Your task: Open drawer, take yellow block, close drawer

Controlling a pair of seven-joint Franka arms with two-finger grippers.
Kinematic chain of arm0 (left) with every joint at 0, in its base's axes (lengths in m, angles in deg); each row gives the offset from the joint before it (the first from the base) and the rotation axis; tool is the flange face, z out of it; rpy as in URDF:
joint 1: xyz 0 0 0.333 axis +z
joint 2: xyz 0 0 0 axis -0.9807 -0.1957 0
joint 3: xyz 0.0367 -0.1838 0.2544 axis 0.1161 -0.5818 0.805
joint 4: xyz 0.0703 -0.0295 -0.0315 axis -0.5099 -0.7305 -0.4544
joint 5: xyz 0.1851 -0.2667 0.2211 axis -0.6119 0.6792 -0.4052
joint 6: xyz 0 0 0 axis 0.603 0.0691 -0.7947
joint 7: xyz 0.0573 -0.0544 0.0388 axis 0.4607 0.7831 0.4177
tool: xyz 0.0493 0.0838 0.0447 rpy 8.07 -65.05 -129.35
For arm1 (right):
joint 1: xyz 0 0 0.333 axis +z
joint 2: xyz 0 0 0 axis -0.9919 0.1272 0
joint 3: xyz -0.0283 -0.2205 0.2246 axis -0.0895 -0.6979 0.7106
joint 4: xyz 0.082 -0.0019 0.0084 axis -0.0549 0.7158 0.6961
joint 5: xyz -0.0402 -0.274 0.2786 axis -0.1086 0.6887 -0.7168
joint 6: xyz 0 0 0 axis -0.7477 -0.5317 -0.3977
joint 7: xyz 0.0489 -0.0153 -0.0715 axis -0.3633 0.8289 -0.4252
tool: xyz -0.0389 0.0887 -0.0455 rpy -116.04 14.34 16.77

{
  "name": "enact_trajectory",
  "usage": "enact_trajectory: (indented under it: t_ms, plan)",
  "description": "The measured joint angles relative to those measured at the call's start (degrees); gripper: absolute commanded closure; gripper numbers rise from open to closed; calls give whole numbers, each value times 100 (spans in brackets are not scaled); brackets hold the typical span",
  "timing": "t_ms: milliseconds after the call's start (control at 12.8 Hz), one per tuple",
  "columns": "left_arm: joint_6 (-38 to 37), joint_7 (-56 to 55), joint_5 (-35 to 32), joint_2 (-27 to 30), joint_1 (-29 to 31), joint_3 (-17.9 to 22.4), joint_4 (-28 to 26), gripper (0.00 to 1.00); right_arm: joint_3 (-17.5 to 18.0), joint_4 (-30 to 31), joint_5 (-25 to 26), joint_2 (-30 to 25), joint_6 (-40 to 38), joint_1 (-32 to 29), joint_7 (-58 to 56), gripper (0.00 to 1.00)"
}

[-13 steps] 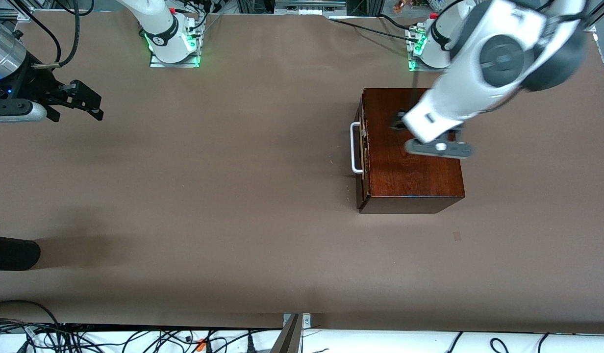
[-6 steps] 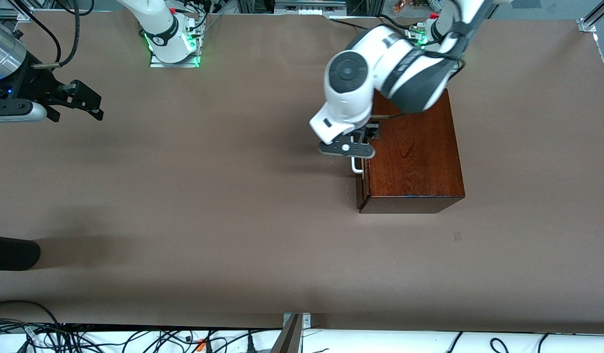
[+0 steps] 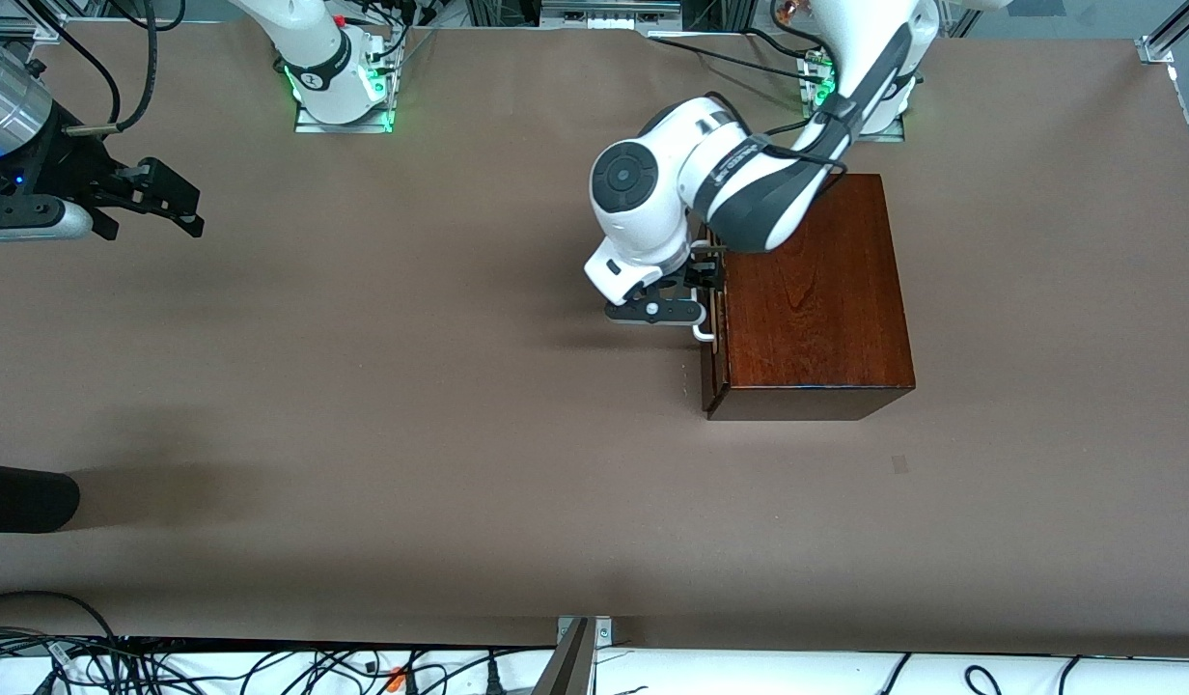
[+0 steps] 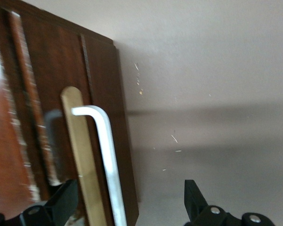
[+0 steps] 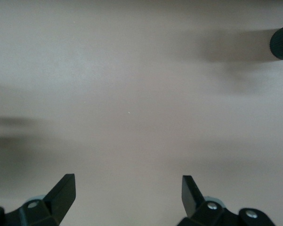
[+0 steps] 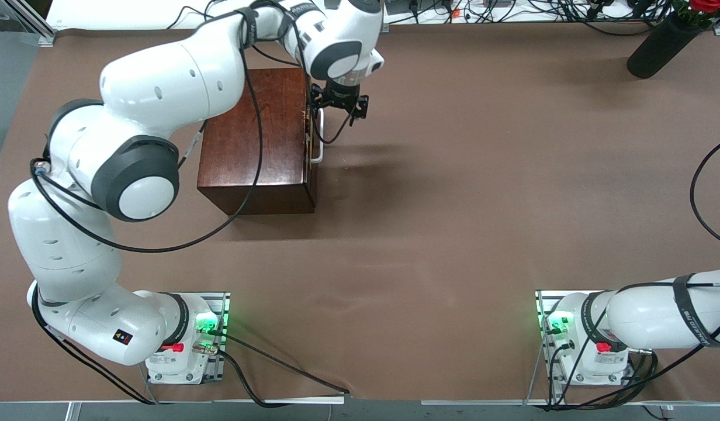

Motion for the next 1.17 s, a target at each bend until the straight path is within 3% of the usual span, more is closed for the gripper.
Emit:
enact_trajectory:
  t_ms: [705,1174]
  plan:
    - [-31,-672,-20,-111,-97,20,-377,0,-17,4,0,46,-3,-21,7,0]
    - [-2,-822,-447,-111,-148,-12,-536,0,-17,4,0,47,-3,-25,7,0]
